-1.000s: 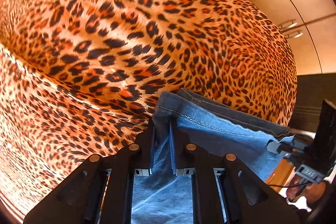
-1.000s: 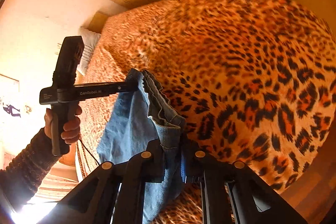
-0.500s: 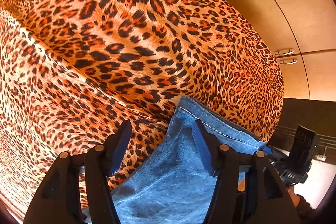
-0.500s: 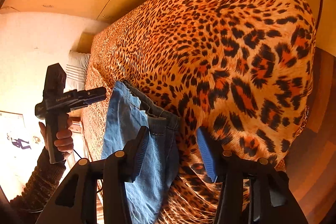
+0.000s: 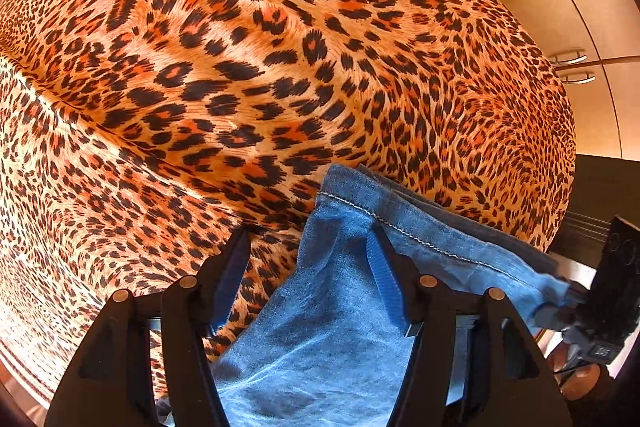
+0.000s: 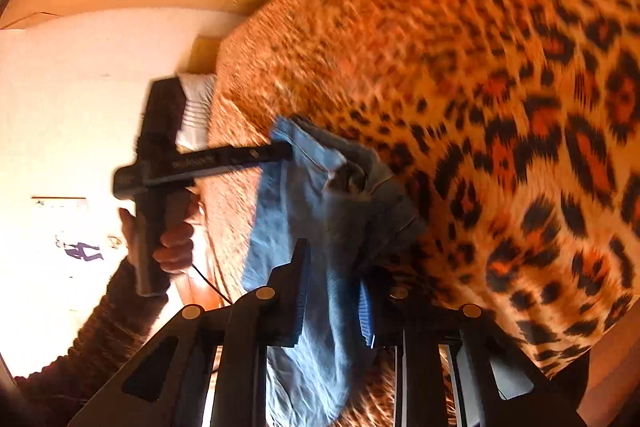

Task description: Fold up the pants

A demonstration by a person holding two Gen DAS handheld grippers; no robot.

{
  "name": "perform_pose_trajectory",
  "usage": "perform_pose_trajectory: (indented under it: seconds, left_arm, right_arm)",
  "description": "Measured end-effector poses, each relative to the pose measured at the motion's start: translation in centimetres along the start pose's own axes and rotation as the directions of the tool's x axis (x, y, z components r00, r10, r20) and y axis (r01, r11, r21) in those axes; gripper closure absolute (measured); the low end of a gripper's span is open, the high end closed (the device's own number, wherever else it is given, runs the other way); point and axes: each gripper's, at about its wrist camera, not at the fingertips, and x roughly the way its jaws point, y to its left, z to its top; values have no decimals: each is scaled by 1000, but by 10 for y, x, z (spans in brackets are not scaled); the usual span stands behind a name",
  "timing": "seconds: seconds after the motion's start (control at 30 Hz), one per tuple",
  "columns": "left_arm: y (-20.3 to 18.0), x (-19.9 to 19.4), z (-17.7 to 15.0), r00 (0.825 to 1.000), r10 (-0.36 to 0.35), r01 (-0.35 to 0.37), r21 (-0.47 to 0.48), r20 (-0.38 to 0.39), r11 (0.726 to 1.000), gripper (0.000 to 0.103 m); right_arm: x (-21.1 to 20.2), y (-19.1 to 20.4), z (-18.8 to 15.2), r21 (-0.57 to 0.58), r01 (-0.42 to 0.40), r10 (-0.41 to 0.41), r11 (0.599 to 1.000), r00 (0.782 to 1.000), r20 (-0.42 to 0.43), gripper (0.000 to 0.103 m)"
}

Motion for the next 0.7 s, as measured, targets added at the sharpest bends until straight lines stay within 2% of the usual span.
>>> perform_pose_trajectory:
  seconds: [0.03, 0.1, 0.13, 0.17, 0.3, 0.43, 0.5, 0.57, 0.7]
  left_arm:
    - [0, 0, 0, 1000, -4, 4, -5, -4, 1000, 44]
    - [3, 0, 1, 1000, -1, 1, -8, -3, 1000, 44]
    - [17, -2, -5, 1000, 5, -5, -9, 0, 1000, 44]
    - [18, -2, -5, 1000, 6, -6, -12, -2, 1000, 44]
    - [34, -11, -9, 1000, -9, 9, -25, -6, 1000, 44]
    - [34, -10, -6, 1000, -8, 8, 5, -12, 1000, 43]
    - [29, -10, -5, 1000, 14, -14, 18, -20, 1000, 43]
    - [24, -9, -4, 1000, 20, -19, 32, -20, 999, 36]
    - [12, -8, 2, 999, 39, -37, 66, -20, 997, 36]
  right_arm:
    - [-13, 9, 1, -43, -6, 8, 999, 999, 46, 80]
    - [-35, 20, 0, -108, 48, -36, 993, 993, 108, 75]
    - [-41, 20, -1, -121, 78, -64, 990, 992, 111, 72]
    - [-43, 17, -4, -122, 125, -113, 985, 988, 104, 66]
    - [-28, -13, -13, -54, 205, -205, 977, 979, 4, 65]
    - [-18, -26, -27, -41, 196, -196, 980, 980, -18, 64]
    - [-10, -23, -23, -48, 206, -206, 977, 978, -7, 62]
    - [-5, -18, -19, -61, 202, -202, 977, 979, 12, 60]
    - [7, -11, -8, -69, 191, -190, 979, 982, 15, 60]
